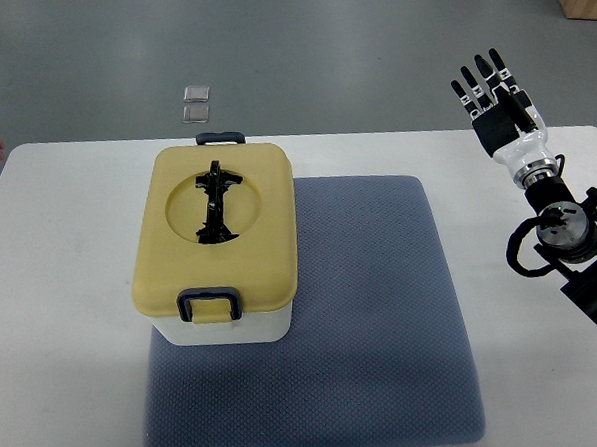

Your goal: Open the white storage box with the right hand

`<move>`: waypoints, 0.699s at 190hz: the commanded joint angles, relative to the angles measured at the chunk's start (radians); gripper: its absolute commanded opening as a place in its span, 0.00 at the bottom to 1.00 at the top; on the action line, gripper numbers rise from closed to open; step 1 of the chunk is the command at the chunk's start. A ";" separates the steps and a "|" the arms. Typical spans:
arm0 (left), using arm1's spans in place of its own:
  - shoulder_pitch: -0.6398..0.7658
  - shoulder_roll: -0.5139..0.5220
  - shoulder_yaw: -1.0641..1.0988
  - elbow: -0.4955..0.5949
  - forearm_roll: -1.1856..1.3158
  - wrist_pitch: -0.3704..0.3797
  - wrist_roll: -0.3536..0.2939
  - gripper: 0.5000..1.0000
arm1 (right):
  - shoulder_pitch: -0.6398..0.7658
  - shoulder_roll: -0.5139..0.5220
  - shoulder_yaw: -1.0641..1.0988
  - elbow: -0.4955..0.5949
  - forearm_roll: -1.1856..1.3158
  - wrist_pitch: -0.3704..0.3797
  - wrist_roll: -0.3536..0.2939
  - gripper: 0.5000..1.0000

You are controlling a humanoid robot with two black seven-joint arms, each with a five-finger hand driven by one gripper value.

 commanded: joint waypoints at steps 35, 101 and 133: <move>0.000 0.000 -0.002 0.000 0.001 0.000 0.000 1.00 | 0.000 0.000 0.000 0.000 0.000 0.000 0.000 0.86; 0.000 0.000 -0.003 -0.002 0.001 -0.002 0.000 1.00 | 0.034 -0.008 -0.009 0.009 -0.012 0.000 -0.008 0.86; 0.000 0.000 -0.002 -0.003 0.001 -0.002 0.000 1.00 | 0.104 -0.022 -0.018 0.009 -0.189 -0.017 -0.015 0.86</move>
